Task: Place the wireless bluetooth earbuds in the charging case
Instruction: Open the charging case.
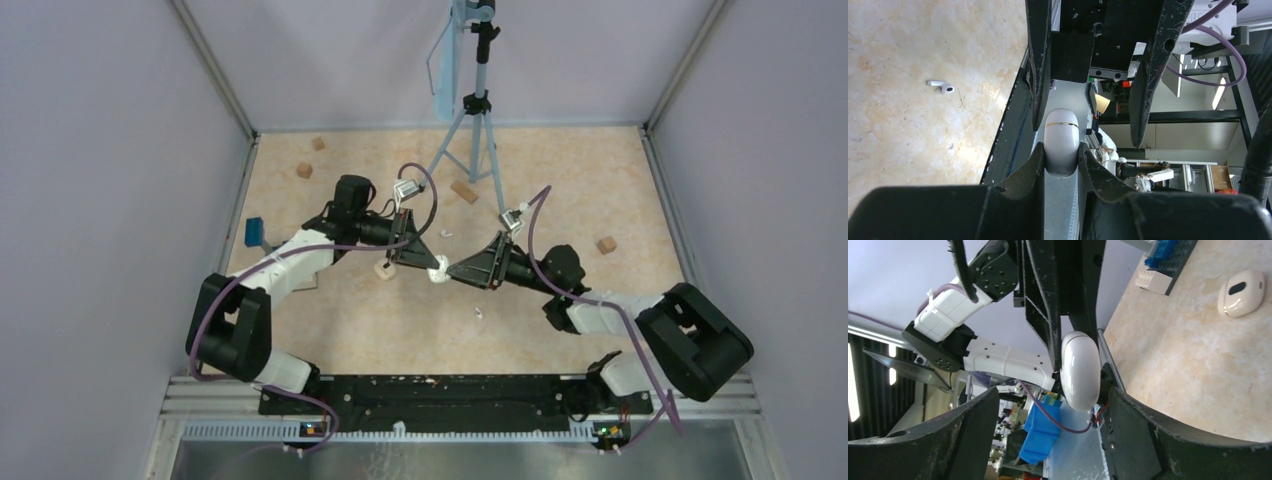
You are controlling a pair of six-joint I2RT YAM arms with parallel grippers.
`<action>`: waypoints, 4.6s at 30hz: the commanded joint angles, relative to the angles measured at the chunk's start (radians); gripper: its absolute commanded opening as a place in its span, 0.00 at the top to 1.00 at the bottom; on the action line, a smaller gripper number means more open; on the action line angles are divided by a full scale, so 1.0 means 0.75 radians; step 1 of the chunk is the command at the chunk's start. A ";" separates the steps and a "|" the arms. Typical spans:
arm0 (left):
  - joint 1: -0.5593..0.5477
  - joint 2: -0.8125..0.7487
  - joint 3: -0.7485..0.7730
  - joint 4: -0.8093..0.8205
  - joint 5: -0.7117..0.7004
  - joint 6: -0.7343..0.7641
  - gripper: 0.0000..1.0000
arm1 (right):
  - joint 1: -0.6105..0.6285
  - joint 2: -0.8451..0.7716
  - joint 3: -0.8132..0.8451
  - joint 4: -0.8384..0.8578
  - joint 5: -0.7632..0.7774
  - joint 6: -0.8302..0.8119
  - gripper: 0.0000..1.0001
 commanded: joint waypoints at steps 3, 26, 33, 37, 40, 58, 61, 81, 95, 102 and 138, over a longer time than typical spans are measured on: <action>0.005 -0.051 -0.009 0.025 0.029 0.022 1.00 | -0.004 0.062 0.064 0.304 -0.085 0.102 0.24; 0.011 -0.019 0.016 -0.277 -0.132 0.219 1.00 | -0.005 -0.156 -0.001 0.184 -0.061 0.043 0.38; 0.010 -0.030 0.025 -0.291 -0.112 0.240 1.00 | -0.006 -0.257 0.040 -0.150 -0.009 -0.104 0.37; 0.012 -0.041 0.024 -0.286 -0.070 0.252 1.00 | -0.006 -0.341 0.122 -0.554 0.063 -0.299 0.30; 0.010 -0.044 0.021 -0.258 -0.012 0.242 1.00 | -0.005 -0.301 0.178 -0.660 0.023 -0.369 0.22; 0.010 -0.078 -0.021 -0.086 0.041 0.119 1.00 | 0.066 0.029 0.194 0.084 -0.230 -0.044 0.33; 0.010 -0.078 -0.016 -0.101 0.034 0.131 1.00 | 0.072 0.030 0.198 0.092 -0.234 -0.032 0.35; 0.011 -0.008 0.036 -0.290 -0.018 0.282 1.00 | 0.072 -0.140 0.131 -0.151 -0.098 -0.192 0.37; 0.012 -0.004 0.033 -0.296 -0.022 0.289 1.00 | 0.072 -0.130 0.131 -0.135 -0.104 -0.193 0.51; 0.010 -0.015 0.036 -0.288 -0.020 0.280 1.00 | 0.074 -0.112 0.145 -0.206 -0.125 -0.220 0.51; 0.010 -0.029 0.090 -0.333 -0.043 0.330 0.49 | 0.111 0.012 0.181 -0.174 -0.118 -0.164 1.00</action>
